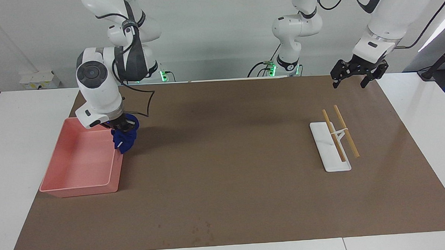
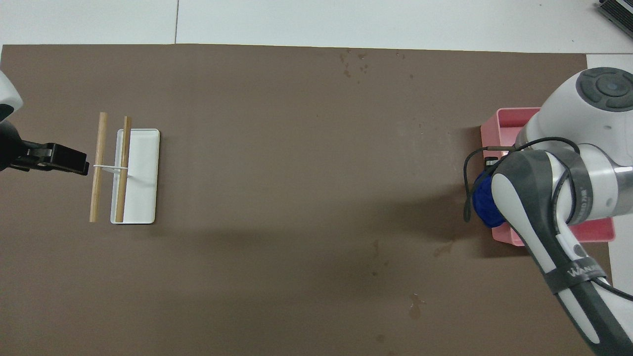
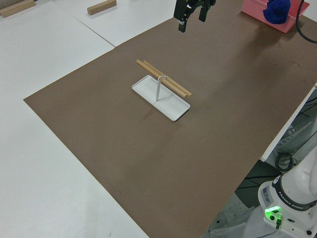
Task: Wipe water with towel using both arms
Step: 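Lower the towel into the pink bin with the right gripper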
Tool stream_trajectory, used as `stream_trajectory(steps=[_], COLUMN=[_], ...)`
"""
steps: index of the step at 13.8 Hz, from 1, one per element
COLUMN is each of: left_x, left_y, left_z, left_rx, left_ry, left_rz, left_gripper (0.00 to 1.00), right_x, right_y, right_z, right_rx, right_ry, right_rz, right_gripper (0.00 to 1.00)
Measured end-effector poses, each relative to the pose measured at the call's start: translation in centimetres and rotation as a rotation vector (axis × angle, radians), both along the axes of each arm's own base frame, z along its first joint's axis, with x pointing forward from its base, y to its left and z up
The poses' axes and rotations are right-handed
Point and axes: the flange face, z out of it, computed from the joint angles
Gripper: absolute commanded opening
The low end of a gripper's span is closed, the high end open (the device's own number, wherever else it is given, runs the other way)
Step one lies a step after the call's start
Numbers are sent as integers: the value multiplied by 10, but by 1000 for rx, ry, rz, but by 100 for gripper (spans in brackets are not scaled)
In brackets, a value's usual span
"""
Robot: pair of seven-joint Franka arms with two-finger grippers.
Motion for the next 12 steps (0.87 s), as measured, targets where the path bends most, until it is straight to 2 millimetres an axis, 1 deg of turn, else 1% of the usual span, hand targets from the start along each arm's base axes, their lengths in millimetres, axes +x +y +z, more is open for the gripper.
stream_trajectory(steps=[2,3,5,7,8,12], left_x=[0,0,0,0,0,0], left_y=[0,0,0,0,0,0], left_z=[0,0,0,0,0,0], left_rx=[0,0,0,0,0,0], left_ry=[0,0,0,0,0,0], left_rz=[0,0,0,0,0,0], left_gripper=[100,100,100,100,100,100], right_x=[1,2,2,1,2,-2], right_y=[-16,-20,-22,-28,-40,-113], right_z=[-2,-3,-3,1,7,44], right_rx=[11,14,16,23,31,62], right_ry=[3,5,10,18,15,-12], right_rz=[-8,-7,-2,29,52,144], right_gripper=[0,0,0,0,0,0])
